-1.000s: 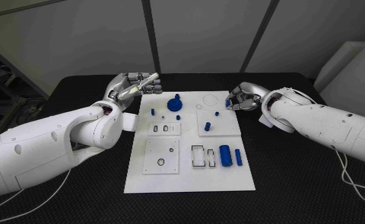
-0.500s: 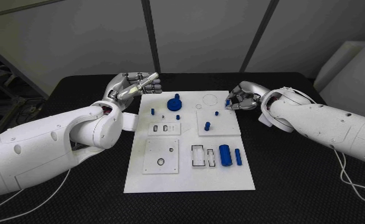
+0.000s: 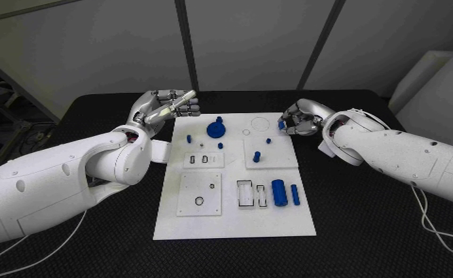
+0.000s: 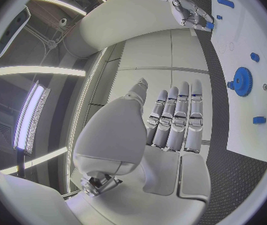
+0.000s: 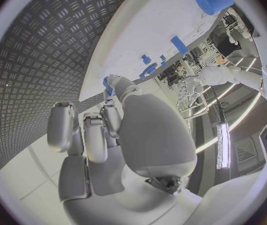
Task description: Assemble the parts on the task board
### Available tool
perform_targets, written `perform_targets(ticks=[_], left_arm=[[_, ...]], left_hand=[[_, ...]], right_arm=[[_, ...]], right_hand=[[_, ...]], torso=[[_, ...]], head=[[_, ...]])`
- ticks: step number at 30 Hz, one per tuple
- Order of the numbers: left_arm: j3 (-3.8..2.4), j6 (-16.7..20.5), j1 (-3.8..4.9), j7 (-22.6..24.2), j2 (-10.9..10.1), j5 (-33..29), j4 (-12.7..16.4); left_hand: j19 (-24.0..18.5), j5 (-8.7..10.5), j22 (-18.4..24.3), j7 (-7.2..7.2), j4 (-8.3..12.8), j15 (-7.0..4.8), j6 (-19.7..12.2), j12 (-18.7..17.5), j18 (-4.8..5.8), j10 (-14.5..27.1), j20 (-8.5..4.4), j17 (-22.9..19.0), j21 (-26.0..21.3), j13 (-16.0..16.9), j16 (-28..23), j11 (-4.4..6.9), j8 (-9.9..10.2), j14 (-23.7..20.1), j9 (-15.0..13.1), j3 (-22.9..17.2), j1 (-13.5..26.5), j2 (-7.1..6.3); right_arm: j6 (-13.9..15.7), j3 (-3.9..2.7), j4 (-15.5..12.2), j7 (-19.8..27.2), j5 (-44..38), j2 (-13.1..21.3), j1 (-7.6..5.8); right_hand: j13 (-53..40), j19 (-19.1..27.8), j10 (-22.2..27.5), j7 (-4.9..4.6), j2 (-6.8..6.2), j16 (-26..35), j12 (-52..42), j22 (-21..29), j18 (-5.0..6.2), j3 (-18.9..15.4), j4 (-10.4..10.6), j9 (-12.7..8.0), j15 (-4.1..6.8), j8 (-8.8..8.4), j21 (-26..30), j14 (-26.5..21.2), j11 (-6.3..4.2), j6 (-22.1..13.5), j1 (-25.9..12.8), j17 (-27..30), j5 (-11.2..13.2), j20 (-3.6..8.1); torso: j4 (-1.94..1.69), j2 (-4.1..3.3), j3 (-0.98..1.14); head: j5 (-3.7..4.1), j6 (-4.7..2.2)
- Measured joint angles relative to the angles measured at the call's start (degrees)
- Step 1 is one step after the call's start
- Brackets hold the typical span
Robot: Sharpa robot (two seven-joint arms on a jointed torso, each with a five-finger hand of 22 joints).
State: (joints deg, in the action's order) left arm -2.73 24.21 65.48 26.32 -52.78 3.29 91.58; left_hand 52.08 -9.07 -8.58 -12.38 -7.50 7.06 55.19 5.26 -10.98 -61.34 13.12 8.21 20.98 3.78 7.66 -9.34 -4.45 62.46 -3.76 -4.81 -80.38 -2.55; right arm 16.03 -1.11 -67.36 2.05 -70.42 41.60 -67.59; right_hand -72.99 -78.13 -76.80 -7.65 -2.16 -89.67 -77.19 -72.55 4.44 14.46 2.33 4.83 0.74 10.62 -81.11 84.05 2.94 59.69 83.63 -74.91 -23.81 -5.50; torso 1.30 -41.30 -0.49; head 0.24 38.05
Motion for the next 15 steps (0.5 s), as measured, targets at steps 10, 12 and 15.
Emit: perform_targets(ticks=[10, 12, 15], left_arm=[[0.0, 0.0, 0.0, -0.03, -0.26, 0.01, 0.04], [0.0, 0.0, 0.0, -0.04, -0.3, 0.01, 0.04], [0.0, 0.0, 0.0, -0.06, -0.33, 0.01, 0.04]], left_hand=[[0.0, 0.0, 0.0, 0.0, 0.0, 0.0, 0.0, 0.0, 0.0, 0.0, 0.0, 0.0, 0.0, 0.0, 0.0, 0.0, 0.0, 0.0, 0.0, 0.0, 0.0, 0.0], [0.0, 0.0, -0.01, 0.0, 0.0, 0.0, 0.0, 0.0, 0.0, 0.0, 0.0, 0.0, 0.0, 0.0, 0.0, 0.0, 0.0, 0.0, 0.0, 0.0, 0.0, 0.0], [0.0, 0.0, -0.01, 0.0, 0.0, 0.0, 0.0, 0.0, 0.0, 0.0, 0.0, 0.0, 0.0, 0.0, 0.0, 0.0, 0.0, 0.0, 0.0, 0.0, 0.0, 0.0]], right_arm=[[1.28, -0.07, -8.81, -2.35, 0.5, 2.17, -0.13], [1.44, -0.09, -10.7, -3.17, 0.47, 2.14, -0.22], [1.7, -0.11, -13.41, -4.75, 0.24, 1.54, -0.32]], right_hand=[[0.06, 0.0, 0.04, -0.14, -0.06, 0.0, 0.23, 0.0, 0.0, 0.67, -0.6, 0.0, 0.0, -0.09, 0.0, 0.0, 0.03, -0.58, -0.03, 0.0, -0.01, 0.0], [0.06, 0.0, 0.03, -0.13, -0.58, 0.0, 0.23, -0.05, 0.0, 0.86, -0.72, 0.0, 0.0, -0.11, 0.0, 0.0, 0.03, -0.59, -0.55, 0.0, 0.25, 0.0], [0.06, 0.0, 0.03, -0.1, -1.19, 0.0, 0.22, -0.06, 0.0, 2.14, 0.36, 0.0, 0.0, -0.13, 0.0, 0.0, 0.03, -0.63, -1.15, 0.0, 0.88, 0.0]], torso=[[0.08, 0.09, -0.06], [0.08, 0.09, -0.07], [0.04, 0.09, -0.07]], head=[[-0.29, -0.13], [-0.45, -0.16], [-0.62, -0.17]])
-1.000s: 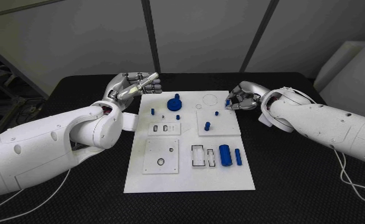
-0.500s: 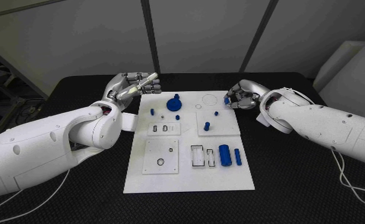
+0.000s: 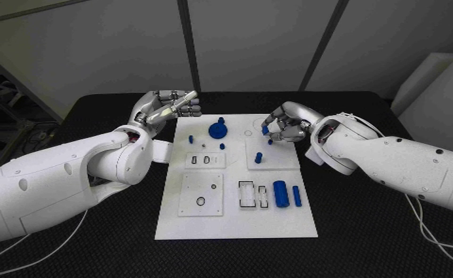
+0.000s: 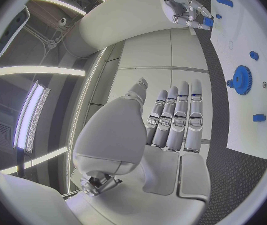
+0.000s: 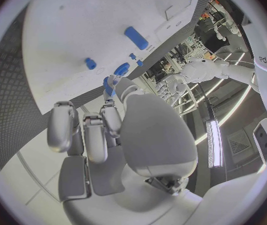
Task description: Assemble the parts on the task board
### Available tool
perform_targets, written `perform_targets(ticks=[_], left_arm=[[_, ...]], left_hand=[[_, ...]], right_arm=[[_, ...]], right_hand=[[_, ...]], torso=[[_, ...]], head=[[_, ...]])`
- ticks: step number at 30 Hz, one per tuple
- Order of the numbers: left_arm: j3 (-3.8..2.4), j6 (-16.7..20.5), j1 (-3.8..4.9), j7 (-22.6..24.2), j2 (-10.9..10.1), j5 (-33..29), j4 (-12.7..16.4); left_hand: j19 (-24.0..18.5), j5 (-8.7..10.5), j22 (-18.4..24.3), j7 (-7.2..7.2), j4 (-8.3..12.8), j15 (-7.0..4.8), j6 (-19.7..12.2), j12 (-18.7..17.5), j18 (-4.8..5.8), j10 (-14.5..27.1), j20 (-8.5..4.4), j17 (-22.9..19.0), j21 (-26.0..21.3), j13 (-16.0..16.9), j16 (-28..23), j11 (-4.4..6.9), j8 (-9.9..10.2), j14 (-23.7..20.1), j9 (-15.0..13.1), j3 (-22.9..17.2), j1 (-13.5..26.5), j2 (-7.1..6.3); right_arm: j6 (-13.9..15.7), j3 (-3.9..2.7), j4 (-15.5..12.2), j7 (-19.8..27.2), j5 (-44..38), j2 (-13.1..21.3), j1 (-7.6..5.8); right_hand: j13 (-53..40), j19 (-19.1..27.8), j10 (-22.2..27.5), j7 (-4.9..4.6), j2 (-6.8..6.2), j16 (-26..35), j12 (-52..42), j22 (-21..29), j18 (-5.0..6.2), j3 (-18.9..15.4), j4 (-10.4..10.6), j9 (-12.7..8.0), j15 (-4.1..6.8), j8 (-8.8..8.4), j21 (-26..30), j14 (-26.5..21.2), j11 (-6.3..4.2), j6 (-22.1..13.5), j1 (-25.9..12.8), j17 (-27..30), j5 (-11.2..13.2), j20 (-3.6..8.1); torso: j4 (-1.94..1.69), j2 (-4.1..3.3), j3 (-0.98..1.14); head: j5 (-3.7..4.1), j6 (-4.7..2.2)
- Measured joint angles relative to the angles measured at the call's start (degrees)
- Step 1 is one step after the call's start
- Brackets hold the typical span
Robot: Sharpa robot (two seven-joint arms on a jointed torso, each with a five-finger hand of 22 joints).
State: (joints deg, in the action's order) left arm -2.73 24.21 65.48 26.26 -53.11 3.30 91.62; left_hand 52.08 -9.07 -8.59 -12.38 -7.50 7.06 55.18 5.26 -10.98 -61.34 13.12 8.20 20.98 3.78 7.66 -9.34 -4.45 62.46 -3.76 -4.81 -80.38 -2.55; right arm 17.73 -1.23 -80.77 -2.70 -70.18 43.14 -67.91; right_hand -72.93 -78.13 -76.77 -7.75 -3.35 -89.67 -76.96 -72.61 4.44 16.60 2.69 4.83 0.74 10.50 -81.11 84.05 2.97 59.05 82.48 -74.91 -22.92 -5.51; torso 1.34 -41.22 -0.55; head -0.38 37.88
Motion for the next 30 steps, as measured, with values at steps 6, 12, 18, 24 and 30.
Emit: perform_targets(ticks=[6, 12, 18, 24, 30], left_arm=[[0.0, 0.0, 0.0, -0.07, 0.07, 0.0, -0.2], [0.02, -0.02, 0.0, -0.17, 0.17, 0.0, -0.29], [0.02, -0.03, 0.0, -0.26, 0.27, 0.0, -0.34], [0.02, -0.03, 0.0, -0.35, 0.5, 0.0, -0.52], [0.02, -0.04, 0.0, -0.41, 0.72, 0.0, -0.6]], left_hand=[[0.0, 0.0, 0.0, 0.0, 0.16, -0.2, 0.0, 0.0, 0.0, 0.0, 0.0, 0.05, 0.0, 0.0, 0.0, 0.0, 0.0, 0.2, 0.0, 0.16, 0.0, 0.0], [0.0, 0.0, -0.01, 0.0, 0.16, -0.2, 0.0, 0.0, 0.0, 0.0, 0.0, 0.05, 0.0, 0.0, 0.0, 0.0, 0.0, 0.2, 0.0, 0.16, 0.0, 0.0], [0.0, 0.0, -0.01, 0.0, 0.16, -0.2, 0.0, 0.0, 0.0, 0.0, 0.0, 0.04, 0.0, 0.0, 0.0, 0.0, 0.0, 0.2, 0.0, 0.16, 0.0, 0.0], [0.0, 0.0, -0.01, 0.0, 0.16, -0.2, 0.0, 0.0, 0.0, 0.0, 0.0, 0.04, 0.0, 0.0, 0.0, 0.0, 0.0, 0.2, 0.0, 0.16, 0.0, 0.0], [0.0, 0.0, -0.01, 0.0, 0.16, -0.2, 0.0, 0.0, 0.0, 0.0, 0.0, 0.04, 0.0, 0.0, 0.0, 0.0, 0.0, 0.2, 0.0, 0.16, 0.0, 0.0]], right_arm=[[0.2, -0.03, -3.4, -3.4, -1.04, -3.25, -0.09], [-0.06, -0.03, -3.51, -6.3, -3.04, -7.29, -0.09], [-0.78, 0.01, -2.15, -8.51, -5.63, -10.81, -0.1], [-1.85, 0.1, -0.97, -9.95, -7.86, -14.17, -0.09], [-2.92, 1.05, -0.39, -10.72, -9.53, -15.87, -0.03]], right_hand=[[0.02, 0.0, 0.0, -0.14, -0.44, 0.0, 0.0, 0.0, 0.0, 0.83, 0.83, 0.04, 0.0, -0.09, 0.0, 0.0, 0.0, -0.05, -0.33, 0.0, 0.45, 0.0], [0.02, 0.0, 0.0, -0.18, -0.69, 0.0, 0.0, 0.01, 0.0, 0.95, 0.95, 0.08, 0.0, -0.03, 0.0, 0.0, 0.0, -0.01, -1.25, 0.0, 0.69, 0.0], [0.02, 0.0, 0.0, -0.2, -0.69, 0.0, 0.0, 0.01, 0.0, 1.11, 1.11, 0.1, 0.0, -0.01, 0.0, 0.0, 0.0, 0.06, -1.76, 0.0, 0.87, 0.0], [0.02, 0.0, 0.0, -0.2, -0.7, 0.0, 0.0, 0.01, 0.0, 1.16, 1.17, 0.11, 0.0, 0.2, 0.0, 0.0, 0.0, 0.08, -2.0, 0.0, 1.01, -0.01], [0.01, 0.0, 0.0, -0.19, -0.71, 0.0, 0.0, -0.08, 0.0, 1.16, 1.18, 0.12, 0.0, 0.3, 0.0, 0.0, 0.0, 0.08, -2.0, -0.03, 1.02, -0.01]], torso=[[-0.12, -0.06, -0.02], [-0.19, -0.11, -0.04], [-0.19, -0.18, -0.04], [-0.15, -0.22, 0.0], [-0.09, -0.22, 0.03]], head=[[-0.11, -0.05], [-0.44, 0.1], [-0.94, 0.4], [-1.15, 0.66], [-1.29, 0.98]])
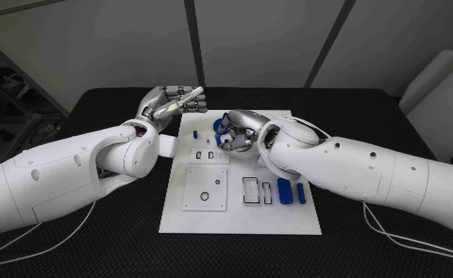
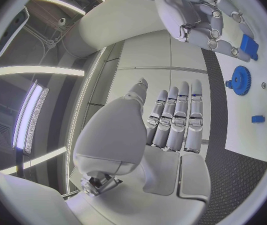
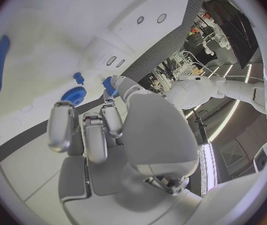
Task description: Assemble the parts on the task board
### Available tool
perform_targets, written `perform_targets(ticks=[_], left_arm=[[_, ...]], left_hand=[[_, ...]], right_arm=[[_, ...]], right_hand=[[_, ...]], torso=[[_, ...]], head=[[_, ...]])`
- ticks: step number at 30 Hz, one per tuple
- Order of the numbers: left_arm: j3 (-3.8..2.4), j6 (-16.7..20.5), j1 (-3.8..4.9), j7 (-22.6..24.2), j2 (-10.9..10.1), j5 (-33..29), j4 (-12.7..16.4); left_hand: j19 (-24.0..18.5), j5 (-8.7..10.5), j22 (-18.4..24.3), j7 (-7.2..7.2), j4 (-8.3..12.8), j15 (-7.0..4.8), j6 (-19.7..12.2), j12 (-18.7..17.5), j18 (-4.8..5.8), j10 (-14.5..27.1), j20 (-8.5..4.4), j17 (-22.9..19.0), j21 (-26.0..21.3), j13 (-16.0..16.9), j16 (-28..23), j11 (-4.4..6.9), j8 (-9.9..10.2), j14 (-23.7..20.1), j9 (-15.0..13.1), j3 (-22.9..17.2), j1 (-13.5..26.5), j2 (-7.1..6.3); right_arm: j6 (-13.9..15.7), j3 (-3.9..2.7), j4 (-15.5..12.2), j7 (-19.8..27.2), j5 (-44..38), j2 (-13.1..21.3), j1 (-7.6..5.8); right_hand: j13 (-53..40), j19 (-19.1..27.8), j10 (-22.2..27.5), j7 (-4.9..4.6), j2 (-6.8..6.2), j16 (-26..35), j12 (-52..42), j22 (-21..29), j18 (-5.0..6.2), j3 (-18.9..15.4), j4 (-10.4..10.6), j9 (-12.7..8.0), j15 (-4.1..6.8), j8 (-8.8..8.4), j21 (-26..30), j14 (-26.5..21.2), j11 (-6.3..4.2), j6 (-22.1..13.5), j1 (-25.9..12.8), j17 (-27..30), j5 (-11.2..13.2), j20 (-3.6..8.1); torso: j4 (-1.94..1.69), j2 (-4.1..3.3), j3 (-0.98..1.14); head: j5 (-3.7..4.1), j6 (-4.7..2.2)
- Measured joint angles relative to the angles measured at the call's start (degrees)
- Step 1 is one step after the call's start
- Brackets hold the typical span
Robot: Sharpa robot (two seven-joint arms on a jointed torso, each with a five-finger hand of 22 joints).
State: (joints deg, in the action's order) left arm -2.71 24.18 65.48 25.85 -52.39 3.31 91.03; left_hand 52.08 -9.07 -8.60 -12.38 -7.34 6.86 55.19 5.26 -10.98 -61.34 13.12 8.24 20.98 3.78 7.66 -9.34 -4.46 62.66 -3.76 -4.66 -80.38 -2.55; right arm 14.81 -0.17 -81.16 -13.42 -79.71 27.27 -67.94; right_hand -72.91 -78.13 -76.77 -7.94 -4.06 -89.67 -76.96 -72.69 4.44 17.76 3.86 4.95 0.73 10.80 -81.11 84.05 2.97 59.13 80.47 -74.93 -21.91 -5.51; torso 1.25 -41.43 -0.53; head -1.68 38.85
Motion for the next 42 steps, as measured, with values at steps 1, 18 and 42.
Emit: perform_targets(ticks=[1, 18, 42], left_arm=[[0.0, 0.0, 0.0, -0.01, 0.01, 0.0, -0.01], [0.0, -0.01, 0.0, -0.13, 0.09, 0.0, -0.05], [0.0, -0.01, 0.0, -0.22, 0.08, 0.01, -0.02]], left_hand=[[0.0, 0.0, 0.0, 0.0, 0.0, 0.0, 0.0, 0.0, 0.0, 0.0, 0.0, 0.0, 0.0, 0.0, 0.0, 0.0, 0.0, 0.0, 0.0, 0.0, 0.0, 0.0], [0.0, 0.0, 0.04, 0.0, 0.0, 0.0, 0.0, 0.0, 0.0, 0.0, 0.0, -0.01, 0.0, 0.0, 0.0, 0.0, 0.0, 0.0, 0.0, 0.0, 0.0, 0.0], [0.0, 0.0, 0.03, 0.0, 0.0, 0.0, 0.0, 0.0, 0.0, 0.0, 0.0, 0.04, 0.0, 0.0, 0.0, 0.0, 0.0, 0.0, 0.0, 0.0, 0.0, 0.0]], right_arm=[[-0.17, 0.18, 0.06, -0.1, -0.24, -0.18, 0.05], [-3.31, 1.19, 0.84, -0.94, -3.58, -1.82, 0.13], [-6.01, 1.54, 2.15, -1.66, -6.18, -2.66, 0.18]], right_hand=[[0.0, 0.0, 0.0, 0.0, -0.15, 0.0, 0.0, 0.0, 0.0, 0.0, 0.0, 0.0, 0.0, 0.0, 0.0, 0.0, 0.0, 0.0, -0.15, -0.01, 0.0, 0.0], [0.12, 0.0, 0.0, 0.03, -0.36, 0.0, 0.27, 0.08, 0.0, -0.19, 0.19, 0.08, 0.0, -0.01, 0.0, 0.0, 0.0, -0.01, -0.98, -0.01, 0.96, 0.0], [0.3, 0.0, 0.0, 0.23, -0.83, 0.0, 0.28, 0.22, 0.0, -0.2, 0.18, 1.26, 0.0, 0.01, 0.0, 0.0, 0.0, -0.07, -1.56, 0.01, 1.64, 0.0]], torso=[[0.01, 0.0, 0.01], [0.03, 0.08, 0.01], [0.03, 0.09, -0.02]], head=[[-0.03, 0.05], [-0.36, 0.38], [-0.46, 0.61]])
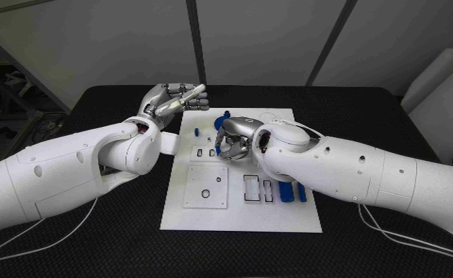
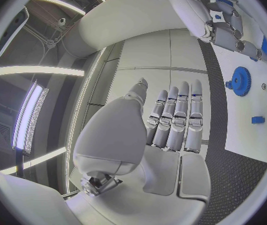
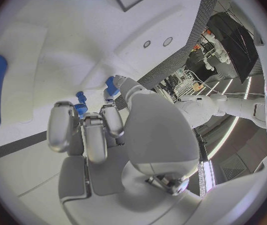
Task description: Assemble the parts on the task board
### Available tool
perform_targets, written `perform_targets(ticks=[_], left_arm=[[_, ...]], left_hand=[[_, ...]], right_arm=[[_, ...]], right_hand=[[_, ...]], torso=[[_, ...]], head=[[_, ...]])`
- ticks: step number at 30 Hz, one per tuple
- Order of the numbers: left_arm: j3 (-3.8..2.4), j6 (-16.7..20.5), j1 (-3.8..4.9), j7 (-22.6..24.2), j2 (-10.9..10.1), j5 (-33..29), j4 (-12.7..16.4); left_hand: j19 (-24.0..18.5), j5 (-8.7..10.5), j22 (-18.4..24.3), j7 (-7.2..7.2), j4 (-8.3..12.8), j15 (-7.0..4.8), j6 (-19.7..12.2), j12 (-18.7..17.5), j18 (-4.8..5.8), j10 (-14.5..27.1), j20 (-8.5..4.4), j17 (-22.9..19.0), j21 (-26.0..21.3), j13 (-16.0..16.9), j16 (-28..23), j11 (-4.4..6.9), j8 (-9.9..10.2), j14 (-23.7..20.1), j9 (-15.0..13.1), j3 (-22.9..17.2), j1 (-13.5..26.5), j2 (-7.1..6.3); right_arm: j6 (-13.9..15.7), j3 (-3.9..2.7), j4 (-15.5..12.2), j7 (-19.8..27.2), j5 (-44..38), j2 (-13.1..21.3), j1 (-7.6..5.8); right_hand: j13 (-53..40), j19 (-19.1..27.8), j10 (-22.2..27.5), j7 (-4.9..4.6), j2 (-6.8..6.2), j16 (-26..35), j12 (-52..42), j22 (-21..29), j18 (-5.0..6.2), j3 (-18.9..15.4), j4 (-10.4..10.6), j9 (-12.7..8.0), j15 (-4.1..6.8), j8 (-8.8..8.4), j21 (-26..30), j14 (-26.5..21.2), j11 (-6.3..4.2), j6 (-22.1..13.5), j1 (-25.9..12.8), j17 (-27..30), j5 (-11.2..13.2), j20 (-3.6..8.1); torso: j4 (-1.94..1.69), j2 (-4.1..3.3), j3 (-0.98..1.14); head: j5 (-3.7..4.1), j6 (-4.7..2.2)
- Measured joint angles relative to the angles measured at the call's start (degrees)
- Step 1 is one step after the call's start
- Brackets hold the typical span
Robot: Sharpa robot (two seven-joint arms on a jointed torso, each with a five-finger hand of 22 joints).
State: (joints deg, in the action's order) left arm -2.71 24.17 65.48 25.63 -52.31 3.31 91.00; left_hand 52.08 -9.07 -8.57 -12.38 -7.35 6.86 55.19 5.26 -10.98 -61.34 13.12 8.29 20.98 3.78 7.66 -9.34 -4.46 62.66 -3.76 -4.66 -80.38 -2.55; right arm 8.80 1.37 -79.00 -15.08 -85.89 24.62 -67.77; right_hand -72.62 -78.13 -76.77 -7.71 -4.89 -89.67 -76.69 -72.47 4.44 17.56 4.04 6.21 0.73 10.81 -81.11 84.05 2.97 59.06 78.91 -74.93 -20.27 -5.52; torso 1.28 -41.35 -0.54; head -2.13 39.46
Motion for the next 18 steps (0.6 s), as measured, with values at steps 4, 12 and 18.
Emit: perform_targets(ticks=[4, 12, 18], left_arm=[[0.0, 0.0, 0.0, -0.01, -0.01, 0.0, 0.01], [0.0, 0.0, 0.0, -0.03, -0.03, 0.0, 0.02], [0.0, 0.0, 0.0, -0.05, -0.03, 0.0, 0.02]], left_hand=[[0.0, 0.0, 0.0, 0.0, 0.0, 0.0, 0.0, 0.0, 0.0, 0.0, 0.0, 0.0, 0.0, 0.0, 0.0, 0.0, 0.0, 0.0, 0.0, 0.0, 0.0, 0.0], [0.0, 0.0, 0.0, 0.0, 0.0, 0.0, 0.0, 0.0, 0.0, 0.0, 0.0, 0.0, 0.0, 0.0, 0.0, 0.0, 0.0, 0.0, 0.0, 0.0, 0.0, 0.0], [0.0, 0.0, -0.01, 0.0, 0.0, 0.0, 0.0, 0.0, 0.0, 0.0, 0.0, -0.01, 0.0, 0.0, 0.0, 0.0, 0.0, 0.0, 0.0, 0.0, 0.0, 0.0]], right_arm=[[-0.16, 0.0, 0.09, -0.02, -0.27, -0.05, -0.03], [-0.41, 0.01, 0.16, -0.08, -0.65, -0.12, -0.06], [-0.57, 0.03, 0.24, -0.17, -1.0, -0.15, -0.07]], right_hand=[[0.13, 0.0, 0.21, 0.02, 0.0, 0.0, 0.24, 0.06, 0.0, 0.0, 0.0, 0.05, 0.0, 0.0, 0.0, 0.0, 0.21, -0.03, 0.0, 0.0, 0.01, 0.0], [0.66, 0.22, 0.84, -0.23, -0.31, 0.0, 0.64, 0.22, 0.0, 0.0, 0.0, 0.38, 0.0, -0.01, 0.0, 0.0, 0.4, -0.43, -0.3, 0.01, 0.24, -0.22], [1.59, 0.22, 1.86, -0.84, -0.76, 0.0, 1.5, 0.42, 0.0, 0.0, 0.0, 0.06, 0.0, -0.63, 0.0, 0.0, 0.61, -1.61, -0.76, 0.01, 0.53, -0.22]], torso=[[0.0, 0.0, 0.0], [0.0, 0.01, 0.0], [0.0, 0.01, 0.01]], head=[[-0.08, 0.03], [-0.06, 0.07], [-0.05, 0.03]])
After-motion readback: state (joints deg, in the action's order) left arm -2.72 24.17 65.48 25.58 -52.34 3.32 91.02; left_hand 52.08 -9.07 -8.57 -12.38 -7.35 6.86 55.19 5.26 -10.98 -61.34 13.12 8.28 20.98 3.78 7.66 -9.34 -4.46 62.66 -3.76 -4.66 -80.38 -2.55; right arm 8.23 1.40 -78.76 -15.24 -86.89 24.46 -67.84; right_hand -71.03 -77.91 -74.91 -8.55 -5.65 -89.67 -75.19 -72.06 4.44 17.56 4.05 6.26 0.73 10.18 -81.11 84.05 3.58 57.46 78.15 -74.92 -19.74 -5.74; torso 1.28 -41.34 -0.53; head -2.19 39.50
